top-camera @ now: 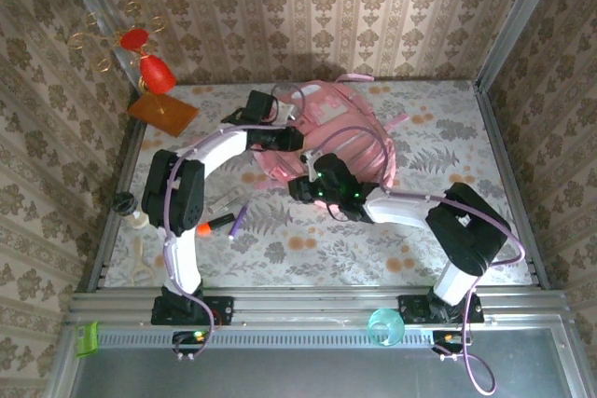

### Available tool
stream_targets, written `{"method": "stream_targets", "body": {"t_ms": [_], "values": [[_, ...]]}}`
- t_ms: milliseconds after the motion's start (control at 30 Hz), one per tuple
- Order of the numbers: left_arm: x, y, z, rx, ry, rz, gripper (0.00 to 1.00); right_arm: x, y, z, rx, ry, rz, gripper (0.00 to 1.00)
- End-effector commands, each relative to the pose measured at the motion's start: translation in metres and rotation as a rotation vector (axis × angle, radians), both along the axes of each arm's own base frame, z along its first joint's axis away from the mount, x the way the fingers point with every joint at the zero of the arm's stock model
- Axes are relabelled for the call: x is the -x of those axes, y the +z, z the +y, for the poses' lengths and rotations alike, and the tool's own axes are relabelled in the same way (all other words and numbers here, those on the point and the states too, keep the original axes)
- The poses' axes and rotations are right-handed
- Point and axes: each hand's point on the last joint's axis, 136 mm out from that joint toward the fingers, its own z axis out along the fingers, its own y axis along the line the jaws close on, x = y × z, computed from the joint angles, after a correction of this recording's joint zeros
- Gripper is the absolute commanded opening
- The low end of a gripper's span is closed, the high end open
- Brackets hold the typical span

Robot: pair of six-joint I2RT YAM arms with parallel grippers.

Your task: Pack the student bag

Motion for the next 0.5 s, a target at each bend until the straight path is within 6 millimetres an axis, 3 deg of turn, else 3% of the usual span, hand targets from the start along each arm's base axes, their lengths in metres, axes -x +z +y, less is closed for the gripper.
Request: {"method": "stream_targets", "body": {"t_ms": [0, 100, 233, 333, 467], "values": [[-0.022, 0.006, 0.018, -0.006, 0.004, -0.012, 0.33, 0.008, 0.022, 0.01, -0.049, 0.064, -0.019, 0.45], [-0.033, 0.025, 0.031, 0.004, 0.037, -0.047, 0.44, 0.027, 0.02, -0.015, 0.031, 0.075, -0.011, 0.5], [-0.034, 0.057, 0.052, 0.0, 0.132, -0.187, 0.54, 0.032, 0.022, -0.075, 0.07, -0.003, -0.022, 0.53], [-0.018, 0.069, 0.065, -0.019, 0.195, -0.273, 0.58, 0.016, 0.021, -0.117, 0.038, -0.109, -0.002, 0.57], [0.018, 0.059, 0.081, -0.107, 0.273, -0.294, 0.64, -0.021, 0.022, -0.186, 0.112, -0.347, -0.011, 0.6]]}}
